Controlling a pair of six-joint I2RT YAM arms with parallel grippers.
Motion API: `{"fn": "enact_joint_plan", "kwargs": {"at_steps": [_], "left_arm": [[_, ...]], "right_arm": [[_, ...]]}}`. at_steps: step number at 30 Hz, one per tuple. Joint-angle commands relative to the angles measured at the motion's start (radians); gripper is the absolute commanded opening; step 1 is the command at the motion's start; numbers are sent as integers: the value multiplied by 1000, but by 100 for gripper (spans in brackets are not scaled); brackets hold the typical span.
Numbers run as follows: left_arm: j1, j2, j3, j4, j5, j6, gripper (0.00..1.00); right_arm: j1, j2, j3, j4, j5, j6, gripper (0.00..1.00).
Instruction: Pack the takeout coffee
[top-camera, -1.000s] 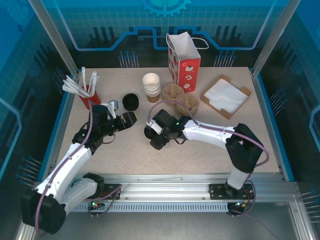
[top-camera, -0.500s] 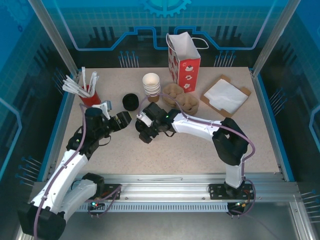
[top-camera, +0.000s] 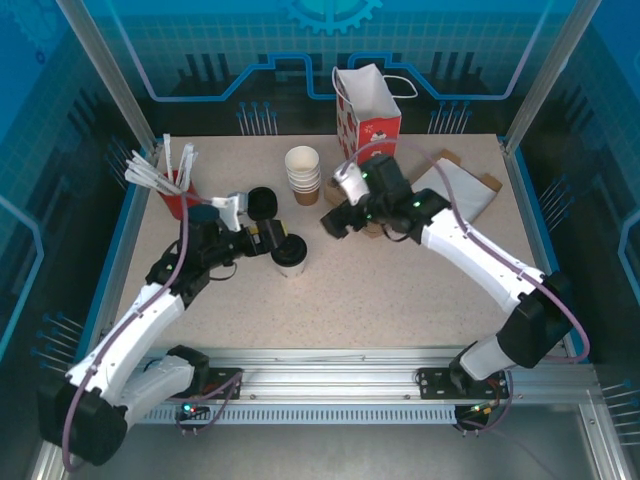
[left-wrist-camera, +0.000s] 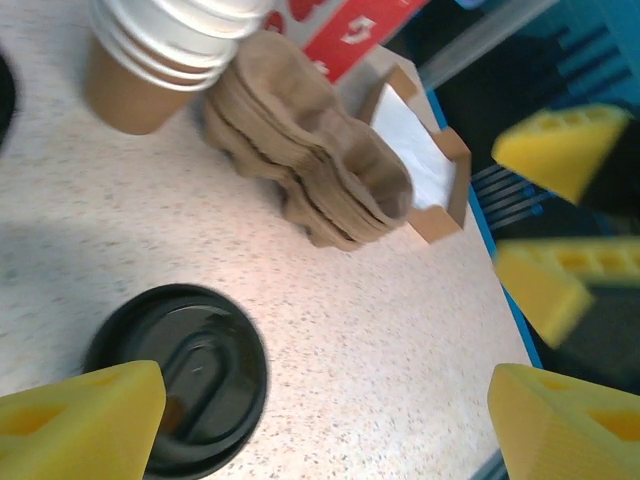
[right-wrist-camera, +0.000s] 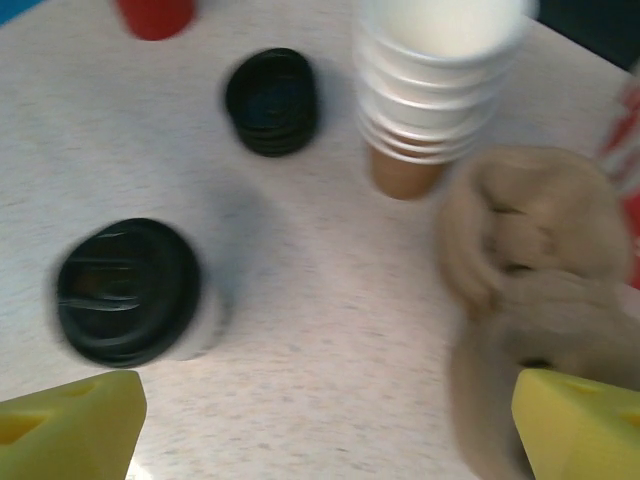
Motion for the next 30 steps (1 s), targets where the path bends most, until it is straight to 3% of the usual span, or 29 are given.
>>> {"fn": "enact_joint_plan", "kwargs": {"at_steps": [1,7,18,30], "left_arm": [[-56,74,99,69,51,78,87],[-77,198,206,46,37,115,98],[-82,282,302,-37,13,142,98],[-83,290,312,-53,-3,142,97]], "right_arm": [[-87,76,54,-40,-21,-47,95],[-197,232,174,-65,-21,-71,89],[-239,470,379,-184,-75,-140,64],[-248,605,518,-282,-103,-180,55]]}}
